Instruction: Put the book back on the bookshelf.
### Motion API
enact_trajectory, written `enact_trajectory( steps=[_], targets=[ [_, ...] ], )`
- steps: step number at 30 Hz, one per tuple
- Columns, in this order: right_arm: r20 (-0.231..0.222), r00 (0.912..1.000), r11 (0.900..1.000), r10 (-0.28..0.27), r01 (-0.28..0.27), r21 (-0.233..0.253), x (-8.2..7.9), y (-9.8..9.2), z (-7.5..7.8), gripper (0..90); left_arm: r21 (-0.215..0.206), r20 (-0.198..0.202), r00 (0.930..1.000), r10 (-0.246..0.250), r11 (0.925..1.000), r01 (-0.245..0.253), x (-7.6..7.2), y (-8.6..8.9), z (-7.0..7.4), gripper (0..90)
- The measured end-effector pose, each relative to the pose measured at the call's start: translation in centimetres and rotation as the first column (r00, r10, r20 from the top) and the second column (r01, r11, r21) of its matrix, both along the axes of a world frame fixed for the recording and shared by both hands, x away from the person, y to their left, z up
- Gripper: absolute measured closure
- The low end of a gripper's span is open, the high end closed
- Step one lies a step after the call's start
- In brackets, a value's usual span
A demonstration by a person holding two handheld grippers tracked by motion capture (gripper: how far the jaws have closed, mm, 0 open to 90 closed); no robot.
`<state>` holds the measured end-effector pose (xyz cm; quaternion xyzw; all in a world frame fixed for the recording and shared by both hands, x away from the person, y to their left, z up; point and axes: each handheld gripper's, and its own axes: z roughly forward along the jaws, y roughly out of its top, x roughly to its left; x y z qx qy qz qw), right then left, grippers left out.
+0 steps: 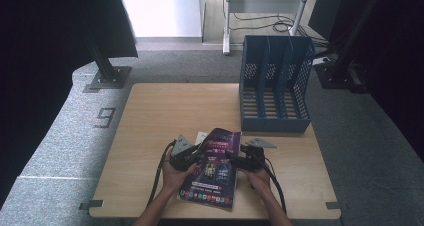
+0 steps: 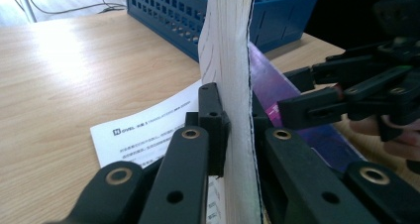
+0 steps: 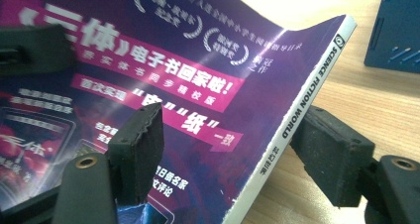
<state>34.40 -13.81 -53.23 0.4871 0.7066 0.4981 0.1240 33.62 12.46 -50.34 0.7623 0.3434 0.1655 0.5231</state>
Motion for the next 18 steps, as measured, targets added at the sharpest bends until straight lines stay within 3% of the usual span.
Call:
enact_trajectory(
  steps=[18],
  targets=[
    [-0.003, 0.9999, 0.999, 0.013, -0.013, -0.041, 0.3, 0.4, 0.2, 32.0, 0.005, -0.068, 0.9973, 0.029, 0.9996, -0.029, 1.4, 0.4, -1.9, 83.8]
  ],
)
